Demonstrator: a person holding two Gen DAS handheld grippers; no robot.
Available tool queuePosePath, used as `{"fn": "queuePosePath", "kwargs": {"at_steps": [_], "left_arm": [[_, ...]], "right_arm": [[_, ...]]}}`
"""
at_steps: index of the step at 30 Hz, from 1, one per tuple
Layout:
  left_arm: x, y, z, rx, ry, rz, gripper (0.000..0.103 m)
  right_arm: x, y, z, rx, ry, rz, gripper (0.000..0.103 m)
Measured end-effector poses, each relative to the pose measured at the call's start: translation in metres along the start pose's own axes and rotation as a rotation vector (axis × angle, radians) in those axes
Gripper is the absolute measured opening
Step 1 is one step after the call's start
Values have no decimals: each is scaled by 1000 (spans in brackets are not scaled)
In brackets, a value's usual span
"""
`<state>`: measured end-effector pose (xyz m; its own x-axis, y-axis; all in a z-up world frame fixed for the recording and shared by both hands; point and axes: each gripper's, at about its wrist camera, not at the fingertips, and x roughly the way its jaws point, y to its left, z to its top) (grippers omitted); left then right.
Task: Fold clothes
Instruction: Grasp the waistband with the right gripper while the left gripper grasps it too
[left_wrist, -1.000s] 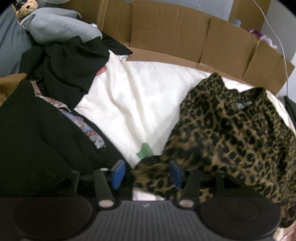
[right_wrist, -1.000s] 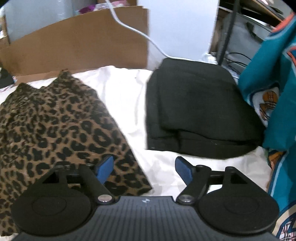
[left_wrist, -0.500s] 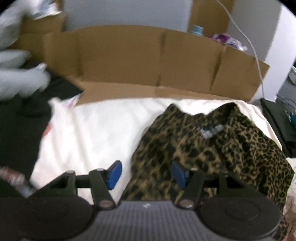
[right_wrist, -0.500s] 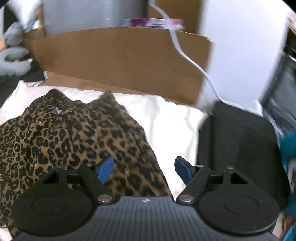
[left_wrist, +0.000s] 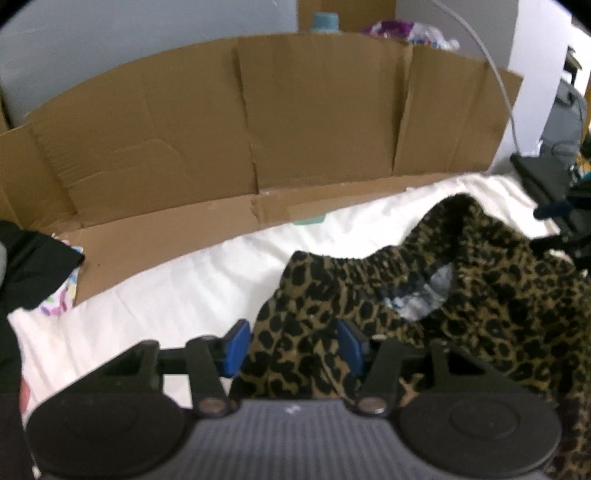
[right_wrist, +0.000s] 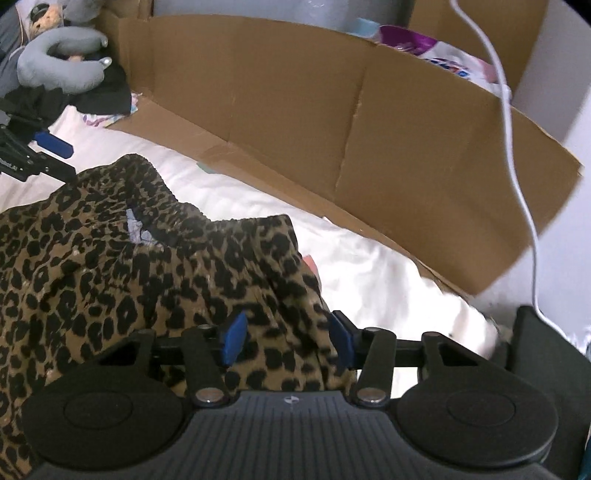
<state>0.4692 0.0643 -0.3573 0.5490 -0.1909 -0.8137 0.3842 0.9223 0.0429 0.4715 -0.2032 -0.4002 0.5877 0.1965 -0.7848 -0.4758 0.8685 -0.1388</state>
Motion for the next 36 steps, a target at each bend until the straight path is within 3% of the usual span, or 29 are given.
{"fn": "queuePosePath", "kwargs": {"at_steps": [7,9,11,12,14,15,16,25,29,31,32,33,34,35,36], "left_arm": [[30,-5,11,36,55,-15,54],[38,-8,11,51,67,-10,54],[42,-8,12,40,66,-6,51],[44,-7,12,35,66,-4,47],[45,-3,13,8,58,-6,38],[44,1,14,-13,52,-9,18],[43,5,14,-35,45,-11,7],[36,41,20,-228,-17,-37,6],[45,50,23,-270,23,-31,7],[44,43,27,-218,33,-3,11],[41,39,28,-200,22,1,12],[37,36,29,-183,11,3,20],[34,33,29,-175,-2,-19,37],[30,30,30,-167,-15,-42,48],[26,26,31,-158,-27,-62,71]], "right_arm": [[34,1,22,-7,37,-1,36],[43,2,27,-4,50,4,24],[49,2,31,6,54,14,18],[52,2,32,13,55,14,9],[57,1,33,32,57,7,4],[60,-1,34,44,56,6,0],[61,-3,35,59,54,5,0],[61,-29,45,153,26,-49,0],[60,-32,47,175,32,18,0],[55,-24,47,138,32,20,4],[53,-19,47,114,35,23,18],[51,-14,46,95,35,28,41],[50,-11,45,85,30,37,53],[48,-8,45,75,24,40,72],[48,-5,45,63,16,37,81]]}}
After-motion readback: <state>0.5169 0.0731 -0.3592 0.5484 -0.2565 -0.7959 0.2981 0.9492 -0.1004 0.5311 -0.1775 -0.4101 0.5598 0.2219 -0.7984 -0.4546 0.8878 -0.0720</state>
